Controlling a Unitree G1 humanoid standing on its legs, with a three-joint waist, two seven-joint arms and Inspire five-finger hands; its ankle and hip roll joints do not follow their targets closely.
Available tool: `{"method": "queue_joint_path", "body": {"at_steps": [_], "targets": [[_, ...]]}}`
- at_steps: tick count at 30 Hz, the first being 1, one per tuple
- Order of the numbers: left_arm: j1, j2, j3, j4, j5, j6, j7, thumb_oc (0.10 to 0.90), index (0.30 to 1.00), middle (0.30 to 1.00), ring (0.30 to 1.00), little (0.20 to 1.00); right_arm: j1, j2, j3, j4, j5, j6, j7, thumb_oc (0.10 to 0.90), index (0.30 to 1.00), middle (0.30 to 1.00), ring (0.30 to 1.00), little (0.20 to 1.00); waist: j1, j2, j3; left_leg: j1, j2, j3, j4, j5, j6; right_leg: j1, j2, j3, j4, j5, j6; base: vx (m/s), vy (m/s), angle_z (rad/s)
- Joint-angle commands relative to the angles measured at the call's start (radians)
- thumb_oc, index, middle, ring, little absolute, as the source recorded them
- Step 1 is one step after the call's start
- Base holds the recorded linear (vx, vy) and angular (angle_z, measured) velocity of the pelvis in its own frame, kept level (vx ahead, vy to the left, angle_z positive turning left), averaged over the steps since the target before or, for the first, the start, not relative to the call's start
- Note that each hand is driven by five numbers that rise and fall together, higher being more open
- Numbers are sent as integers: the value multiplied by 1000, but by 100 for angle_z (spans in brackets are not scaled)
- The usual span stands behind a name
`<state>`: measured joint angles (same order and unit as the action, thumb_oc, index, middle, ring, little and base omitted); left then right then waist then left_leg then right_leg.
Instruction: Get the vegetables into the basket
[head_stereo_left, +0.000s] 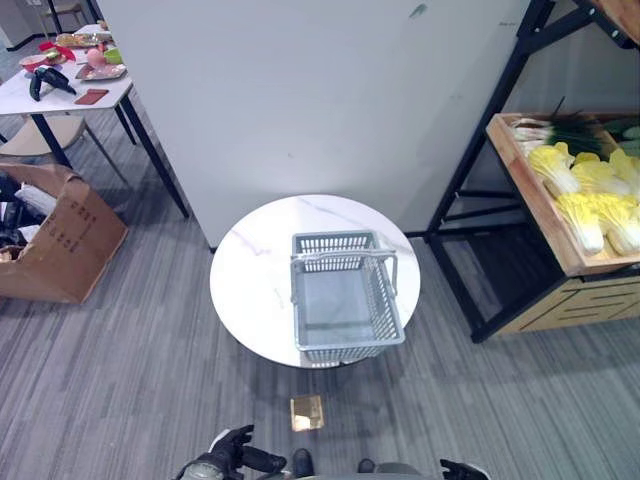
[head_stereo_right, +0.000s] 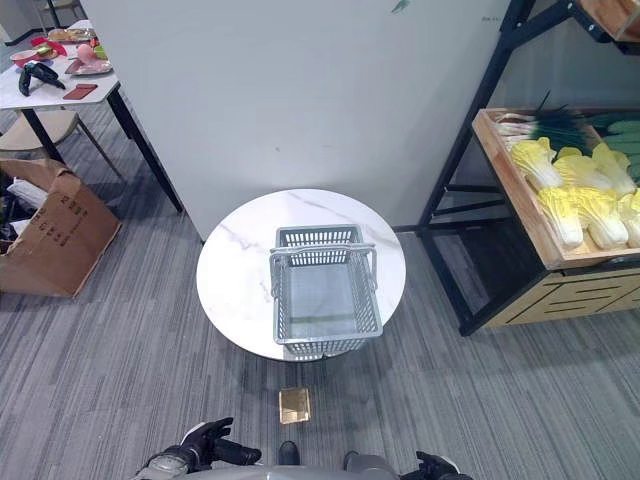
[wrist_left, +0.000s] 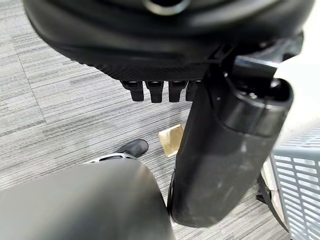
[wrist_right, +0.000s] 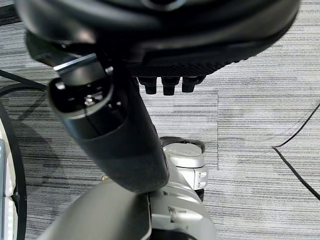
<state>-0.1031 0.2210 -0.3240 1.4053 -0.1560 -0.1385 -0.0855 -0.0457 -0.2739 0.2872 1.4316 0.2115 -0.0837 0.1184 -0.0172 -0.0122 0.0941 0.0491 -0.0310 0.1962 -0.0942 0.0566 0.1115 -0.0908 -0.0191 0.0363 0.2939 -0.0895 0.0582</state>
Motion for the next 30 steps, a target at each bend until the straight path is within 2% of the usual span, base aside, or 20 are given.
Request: {"method": "queue_joint_path", "body": {"at_steps": [1, 3, 6, 10, 12, 13, 15, 17, 20, 22, 23, 26, 28, 30], "targets": [[17, 16, 8, 52, 43, 6, 5, 900, 1000, 1000, 1000, 1000, -32, 26, 18, 1, 6, -16, 21, 900, 1000, 1000, 1000, 1000, 7, -8, 22, 18, -27, -6, 51, -131, -23, -14, -38, -2, -163, 161, 49, -38, -1, -15], [24, 22, 22, 64, 31, 3, 6, 900, 1000, 1000, 1000, 1000, -27, 30, -10, -5, 59, -28, 17, 900, 1000, 1000, 1000, 1000, 5, -15, 7, 34, -26, -3, 50, -135, -27, 24, -39, 12, -239, 162, 49, 48, -39, -10], [33, 27, 40, 69, 16, 0, 11, 900, 1000, 1000, 1000, 1000, -28, 23, -55, -58, 129, -52, -3, 900, 1000, 1000, 1000, 1000, 4, -21, -13, 54, -25, 2, 48, -143, -35, 58, -40, 3, -270, 157, 50, 84, -49, -1], [44, 33, 47, 62, 9, -5, 20, 900, 1000, 1000, 1000, 1000, -24, 2, -93, -195, 147, -71, -43, 900, 1000, 1000, 1000, 1000, -3, -28, -25, 71, -23, 2, 46, -148, -39, 83, -34, 10, -283, 150, 50, 49, -39, -6], [56, 37, 55, 43, -25, -8, 35, 900, 1000, 1000, 1000, 1000, 1, -58, -150, -557, 129, -91, -111, 900, 1000, 1000, 1000, 1000, -14, -39, -36, 86, -19, 8, 39, -147, -44, 96, -30, 16, -290, 148, 52, 34, -41, -14], [56, 37, 55, 43, -25, -8, 35, 900, 1000, 1000, 1000, 1000, 2, -58, -150, -559, 128, -90, -111, 900, 1000, 1000, 1000, 1000, -14, -39, -36, 87, -19, 7, 39, -147, -44, 97, -30, 15, -290, 148, 52, 29, -26, -19], [57, 33, 56, 34, -41, -7, 39, 900, 1000, 1000, 1000, 1000, -22, -114, -178, -780, 97, -112, -134, 900, 1000, 1000, 1000, 1000, -12, -46, -45, 94, -15, 5, 27, -141, -47, 106, -29, 12, -300, 149, 53, 39, -25, -11], [52, 31, 47, 42, -41, 3, 39, 900, 1000, 1000, 1000, 1000, -87, -149, -178, -892, 97, -125, -142, 900, 1000, 1000, 1000, 1000, -2, -57, -52, 99, -12, 0, 20, -138, -49, 114, -27, 6, -309, 147, 52, 60, -24, 3], [60, 39, 47, 45, -41, 16, 31, 900, 1000, 1000, 1000, 1000, -214, -223, -151, -1060, 39, -130, -152, 900, 1000, 1000, 1000, 1000, 24, -82, -60, 104, -6, -9, 13, -137, -51, 128, -25, -3, -328, 145, 50, 78, -24, 11], [68, 43, 55, 46, -42, 22, 30, 900, 1000, 1000, 1000, 1000, -296, -260, -97, -1130, 0, -122, -136, 900, 1000, 1000, 1000, 1000, 40, -97, -61, 103, -3, -16, 8, -136, -52, 134, -24, -9, -337, 145, 50, 80, 0, 24], [72, 50, 58, 49, -39, 30, 26, 900, 1000, 1000, 1000, 1000, -392, -271, -22, -1132, -31, -108, -122, 900, 1000, 1000, 1000, 1000, 61, -113, -58, 95, 0, -24, 12, -138, -52, 135, -25, -13, -342, 144, 48, 83, 8, 16], [66, 65, 60, 36, -50, 32, 24, 900, 1000, 1000, 1000, 1000, -560, -285, 86, -1053, -53, -91, -114, 900, 1000, 1000, 1000, 1000, 96, -140, -27, 45, 4, -39, 49, -145, -54, 120, -28, -30, -346, 147, 46, -11, -23, 18], [47, 80, 51, 15, -85, 28, 30, 900, 1000, 1000, 1000, 1000, -749, -287, 175, -924, -41, -74, -116, 900, 1000, 1000, 1000, 1000, 131, -168, 29, -50, 12, -54, 136, -162, -56, 82, -27, -41, -350, 161, 40, -112, -65, 35], [29, 97, 55, 13, -108, 27, 37, 900, 1000, 1000, 1000, 1000, -875, -283, 227, -794, -45, -59, -118, 900, 1000, 1000, 1000, 1000, 147, -181, 62, -109, 17, -61, 169, -165, -57, 50, -22, -41, -359, 180, 37, -105, -39, 43]]}}
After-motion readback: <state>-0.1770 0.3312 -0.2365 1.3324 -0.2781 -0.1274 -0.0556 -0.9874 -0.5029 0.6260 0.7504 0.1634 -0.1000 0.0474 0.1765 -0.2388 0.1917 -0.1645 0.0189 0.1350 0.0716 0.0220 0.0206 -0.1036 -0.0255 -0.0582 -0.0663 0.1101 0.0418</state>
